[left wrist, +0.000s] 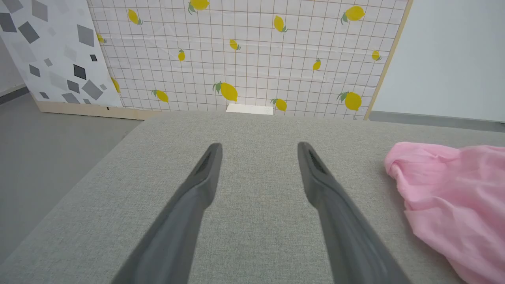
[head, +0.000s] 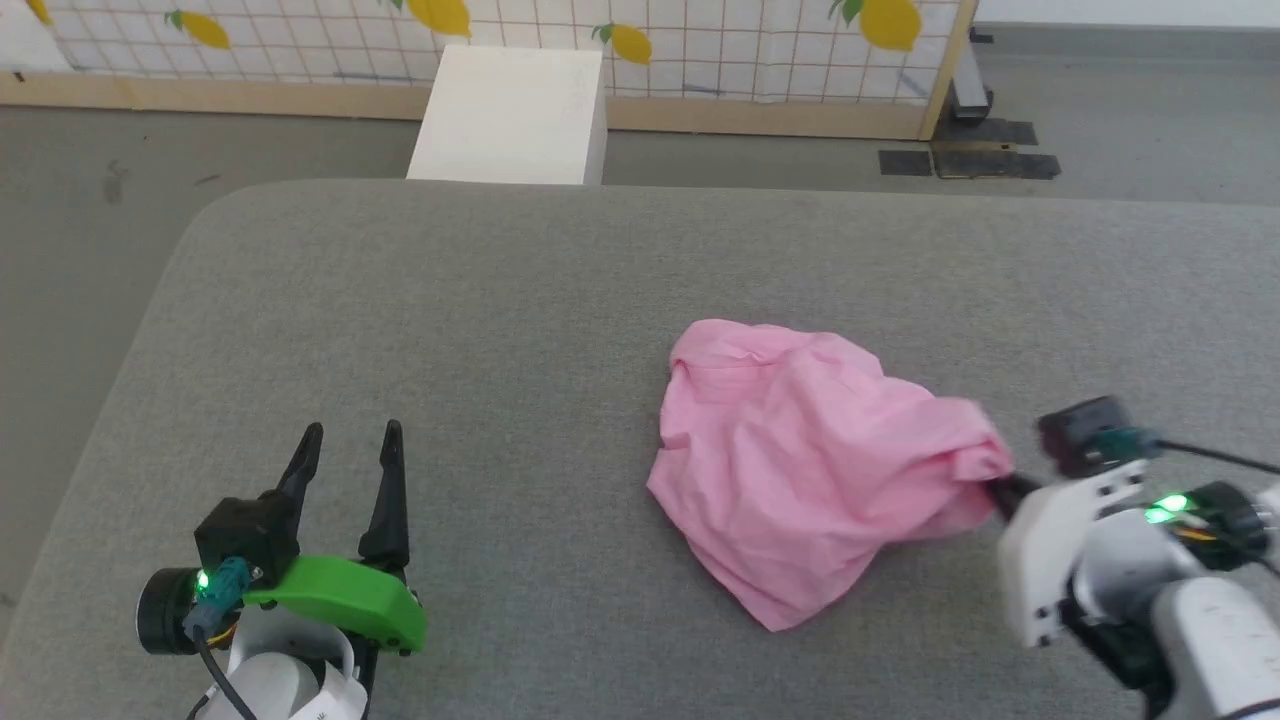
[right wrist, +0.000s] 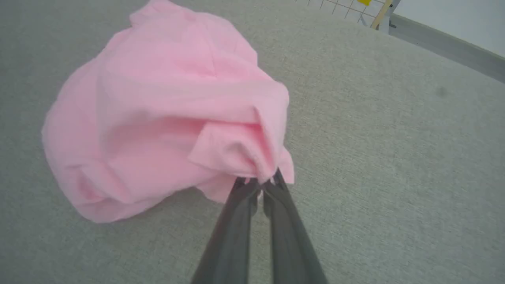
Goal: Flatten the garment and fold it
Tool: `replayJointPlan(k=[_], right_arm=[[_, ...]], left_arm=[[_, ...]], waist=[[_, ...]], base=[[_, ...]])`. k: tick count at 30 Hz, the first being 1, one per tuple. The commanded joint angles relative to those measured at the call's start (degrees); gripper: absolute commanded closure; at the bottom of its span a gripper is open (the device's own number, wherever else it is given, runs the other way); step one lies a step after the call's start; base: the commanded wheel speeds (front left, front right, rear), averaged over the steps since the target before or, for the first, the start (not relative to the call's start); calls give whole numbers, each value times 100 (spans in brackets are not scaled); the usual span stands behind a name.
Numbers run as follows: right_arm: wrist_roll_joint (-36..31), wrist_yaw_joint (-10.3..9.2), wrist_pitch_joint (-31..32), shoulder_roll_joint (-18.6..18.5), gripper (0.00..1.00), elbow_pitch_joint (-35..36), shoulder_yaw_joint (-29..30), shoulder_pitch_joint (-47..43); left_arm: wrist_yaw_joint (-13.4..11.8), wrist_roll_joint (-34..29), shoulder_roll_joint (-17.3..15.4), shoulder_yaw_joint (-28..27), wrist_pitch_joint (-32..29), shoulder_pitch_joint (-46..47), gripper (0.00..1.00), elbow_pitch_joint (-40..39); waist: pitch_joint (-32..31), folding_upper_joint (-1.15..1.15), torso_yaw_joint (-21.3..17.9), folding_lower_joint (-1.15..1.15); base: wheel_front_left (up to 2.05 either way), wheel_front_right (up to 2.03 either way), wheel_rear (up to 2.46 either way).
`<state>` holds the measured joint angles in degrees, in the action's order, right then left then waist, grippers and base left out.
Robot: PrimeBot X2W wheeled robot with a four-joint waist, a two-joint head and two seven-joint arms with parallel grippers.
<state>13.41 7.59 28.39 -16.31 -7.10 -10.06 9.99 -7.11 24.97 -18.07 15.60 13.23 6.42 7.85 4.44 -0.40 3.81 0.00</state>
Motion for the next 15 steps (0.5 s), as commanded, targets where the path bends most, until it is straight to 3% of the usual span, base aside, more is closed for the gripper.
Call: replayJointPlan(k=[1, 7, 13, 14, 15], right_arm=[[-83, -10, 5, -87, 100, 80, 245, -101], [-221, -10, 191, -211, 100, 44, 1196, -474], [-226, -10, 22, -44, 100, -530, 1887, -880], [-256, -10, -82, 14, 76, -660, 1999, -922], [-262, -10, -183, 78, 62, -760, 2078, -936]], left_arm=[[-16, 85, -6, 7, 30, -1, 0, -6], [-21, 92, -27, 44, 5, -12, 0, -4], [-28, 105, -22, 91, -20, -13, 0, 28], [-32, 107, -27, 95, -29, -17, 0, 35], [-37, 109, -31, 96, -30, -22, 0, 39]], waist=[[-47, 40, -96, 0], [-60, 40, -248, 0], [-46, 40, -322, 0], [-42, 40, -333, 0], [-43, 40, -342, 0]], base=[[0, 0, 0], [0, 0, 0], [0, 0, 0], [0, 0, 0], [0, 0, 0]])
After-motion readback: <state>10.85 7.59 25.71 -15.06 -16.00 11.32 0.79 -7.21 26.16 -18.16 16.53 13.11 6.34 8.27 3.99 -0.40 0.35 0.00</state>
